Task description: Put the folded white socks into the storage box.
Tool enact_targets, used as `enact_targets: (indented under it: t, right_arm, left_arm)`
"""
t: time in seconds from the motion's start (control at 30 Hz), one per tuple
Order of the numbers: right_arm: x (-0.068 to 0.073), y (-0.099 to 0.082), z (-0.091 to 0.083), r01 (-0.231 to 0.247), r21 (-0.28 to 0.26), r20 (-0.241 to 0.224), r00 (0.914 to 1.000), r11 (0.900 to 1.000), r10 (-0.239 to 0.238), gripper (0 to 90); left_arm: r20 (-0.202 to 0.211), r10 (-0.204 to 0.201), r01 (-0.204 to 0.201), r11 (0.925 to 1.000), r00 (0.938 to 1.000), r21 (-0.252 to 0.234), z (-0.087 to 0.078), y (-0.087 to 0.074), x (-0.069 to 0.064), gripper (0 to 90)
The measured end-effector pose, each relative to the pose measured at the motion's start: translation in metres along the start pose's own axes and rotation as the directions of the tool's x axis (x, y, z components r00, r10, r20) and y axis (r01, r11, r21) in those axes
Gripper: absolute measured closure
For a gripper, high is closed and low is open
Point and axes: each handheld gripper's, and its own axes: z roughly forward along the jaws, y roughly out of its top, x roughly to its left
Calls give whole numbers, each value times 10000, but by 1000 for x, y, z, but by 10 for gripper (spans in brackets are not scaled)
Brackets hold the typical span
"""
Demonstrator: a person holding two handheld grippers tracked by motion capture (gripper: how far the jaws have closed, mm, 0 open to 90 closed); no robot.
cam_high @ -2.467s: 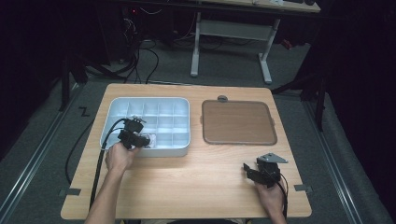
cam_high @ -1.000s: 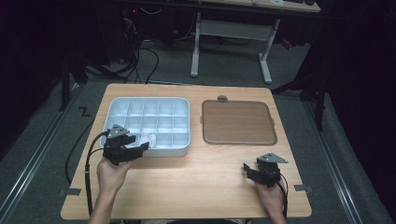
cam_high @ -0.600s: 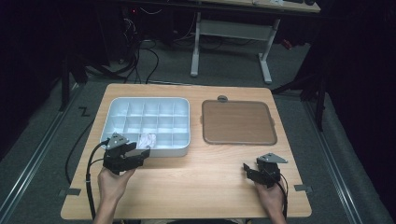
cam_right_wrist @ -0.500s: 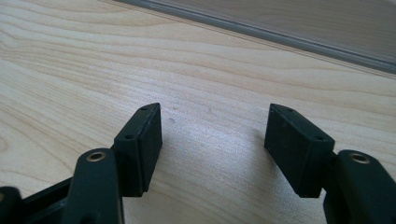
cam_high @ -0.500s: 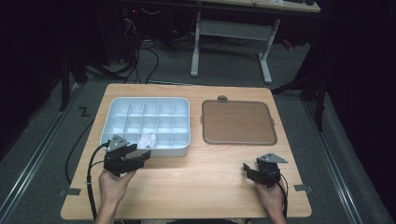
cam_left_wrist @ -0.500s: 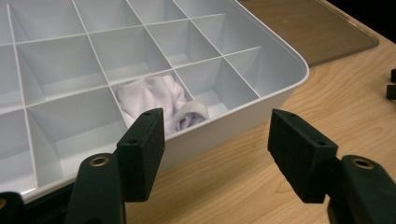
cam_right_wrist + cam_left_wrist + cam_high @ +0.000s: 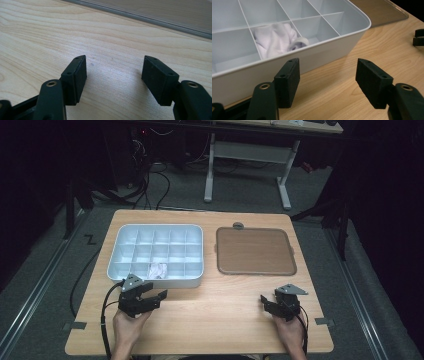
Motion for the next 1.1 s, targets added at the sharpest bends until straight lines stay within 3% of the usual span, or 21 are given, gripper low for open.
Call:
enact_targets:
  t: [0.17, 0.4, 0.87, 1.1]
  right_arm:
    - [0, 0, 0, 4, -2, -2, 10000, 10000, -4, 373]
    - [0, 0, 0, 2, 0, -1, 10000, 10000, -2, 373]
    - [0, 0, 0, 0, 1, -1, 10000, 10000, 0, 373]
    - [0, 0, 0, 2, 0, -1, 10000, 10000, -2, 373]
  left_arm:
    - [27, -312, 311, 9994, 9995, 172, 4, -14, 4, 358]
    - [-172, -258, 265, 9988, 9995, 418, 9, -33, 8, 357]
    - [-616, 561, -515, 9959, 9965, 737, 25, -57, 13, 350]
    - [-612, 994, -962, 9939, 9932, 534, 29, -61, 13, 327]
